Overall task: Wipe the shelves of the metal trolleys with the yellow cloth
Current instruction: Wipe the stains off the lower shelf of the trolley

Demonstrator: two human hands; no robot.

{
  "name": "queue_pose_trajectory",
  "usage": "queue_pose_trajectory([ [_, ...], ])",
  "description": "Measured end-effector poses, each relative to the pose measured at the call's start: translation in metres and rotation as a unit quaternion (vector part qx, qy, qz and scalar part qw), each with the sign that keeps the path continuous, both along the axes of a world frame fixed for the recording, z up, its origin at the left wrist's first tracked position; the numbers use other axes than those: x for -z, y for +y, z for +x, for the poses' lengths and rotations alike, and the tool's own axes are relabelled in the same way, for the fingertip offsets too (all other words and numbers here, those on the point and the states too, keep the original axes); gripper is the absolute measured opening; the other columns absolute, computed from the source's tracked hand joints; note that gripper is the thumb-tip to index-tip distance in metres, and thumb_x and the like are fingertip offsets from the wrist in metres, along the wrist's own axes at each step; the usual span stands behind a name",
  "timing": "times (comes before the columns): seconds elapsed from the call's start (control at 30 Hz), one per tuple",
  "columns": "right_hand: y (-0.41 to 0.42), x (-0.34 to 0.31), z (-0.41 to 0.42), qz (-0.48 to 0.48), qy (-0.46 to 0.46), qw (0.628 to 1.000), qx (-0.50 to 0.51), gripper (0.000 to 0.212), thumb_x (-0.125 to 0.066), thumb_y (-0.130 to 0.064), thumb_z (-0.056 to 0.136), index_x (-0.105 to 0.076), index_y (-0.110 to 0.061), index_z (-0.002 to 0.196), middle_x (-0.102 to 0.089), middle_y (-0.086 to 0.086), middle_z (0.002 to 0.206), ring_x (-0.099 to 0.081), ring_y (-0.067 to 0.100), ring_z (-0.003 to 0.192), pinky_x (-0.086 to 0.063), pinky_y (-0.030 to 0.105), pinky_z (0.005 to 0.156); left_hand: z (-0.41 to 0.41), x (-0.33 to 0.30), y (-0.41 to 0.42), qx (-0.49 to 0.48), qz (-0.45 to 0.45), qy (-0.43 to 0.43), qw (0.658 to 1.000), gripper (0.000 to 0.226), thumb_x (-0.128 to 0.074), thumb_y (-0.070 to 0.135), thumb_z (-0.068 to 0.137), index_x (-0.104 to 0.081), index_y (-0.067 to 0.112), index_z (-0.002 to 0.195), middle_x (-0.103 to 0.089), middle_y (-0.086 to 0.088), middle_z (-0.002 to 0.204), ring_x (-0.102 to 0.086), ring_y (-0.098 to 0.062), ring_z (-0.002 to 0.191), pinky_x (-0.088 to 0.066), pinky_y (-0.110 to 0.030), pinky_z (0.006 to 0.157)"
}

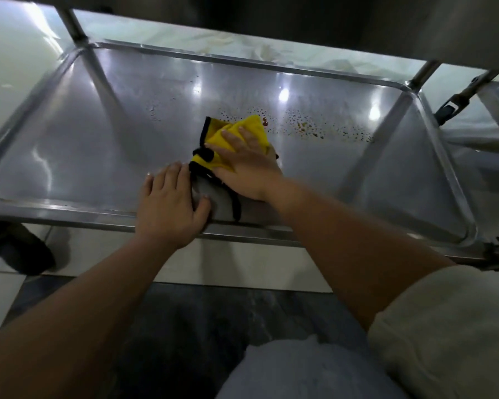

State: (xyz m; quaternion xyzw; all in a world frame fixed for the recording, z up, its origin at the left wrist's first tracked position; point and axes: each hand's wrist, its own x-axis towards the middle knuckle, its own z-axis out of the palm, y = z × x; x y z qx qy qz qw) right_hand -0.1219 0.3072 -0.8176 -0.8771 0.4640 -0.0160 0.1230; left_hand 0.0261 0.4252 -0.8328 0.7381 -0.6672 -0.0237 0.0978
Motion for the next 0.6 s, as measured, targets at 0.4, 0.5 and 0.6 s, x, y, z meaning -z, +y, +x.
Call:
queue_pose_trajectory([
  [0.4, 0.054, 0.005, -0.265, -0.063, 0.01, 0.954, 0.294, 0.051, -0.043, -0.046, 0.094, -0.038, -0.03, 0.142, -0.019, -0.004, 0.158, -0.009, 0.022, 0.147, -0.016, 0.053, 0.115, 0.005, -0.002, -0.002, 0.025, 0.042, -0.019, 0.999, 0.077, -0.015, 0.067, 0.086, -0.027, 0.024, 0.149, -0.027, -0.018, 0.153, -0.02, -0.035, 0.143, -0.013, -0.05, 0.117],
  [0.5, 0.077, 0.002, -0.301, -0.053, 0.023, 0.927, 0.37, 0.053, -0.038, -0.048, 0.095, -0.033, -0.031, 0.145, -0.015, -0.003, 0.16, -0.007, 0.023, 0.147, -0.015, 0.056, 0.114, 0.002, 0.0, -0.003, 0.025, 0.049, -0.021, 0.998, 0.078, -0.013, 0.068, 0.086, -0.025, 0.023, 0.15, -0.026, -0.019, 0.153, -0.019, -0.035, 0.143, -0.014, -0.051, 0.117],
  [0.6, 0.079, 0.002, -0.273, -0.064, 0.023, 0.881, 0.469, 0.051, -0.037, -0.047, 0.094, -0.037, -0.03, 0.142, -0.02, 0.0, 0.157, -0.009, 0.026, 0.145, -0.014, 0.064, 0.11, -0.001, 0.001, -0.002, 0.018, 0.05, -0.031, 0.998, 0.079, -0.011, 0.066, 0.086, -0.025, 0.023, 0.15, -0.027, -0.019, 0.153, -0.02, -0.034, 0.143, -0.016, -0.051, 0.116],
])
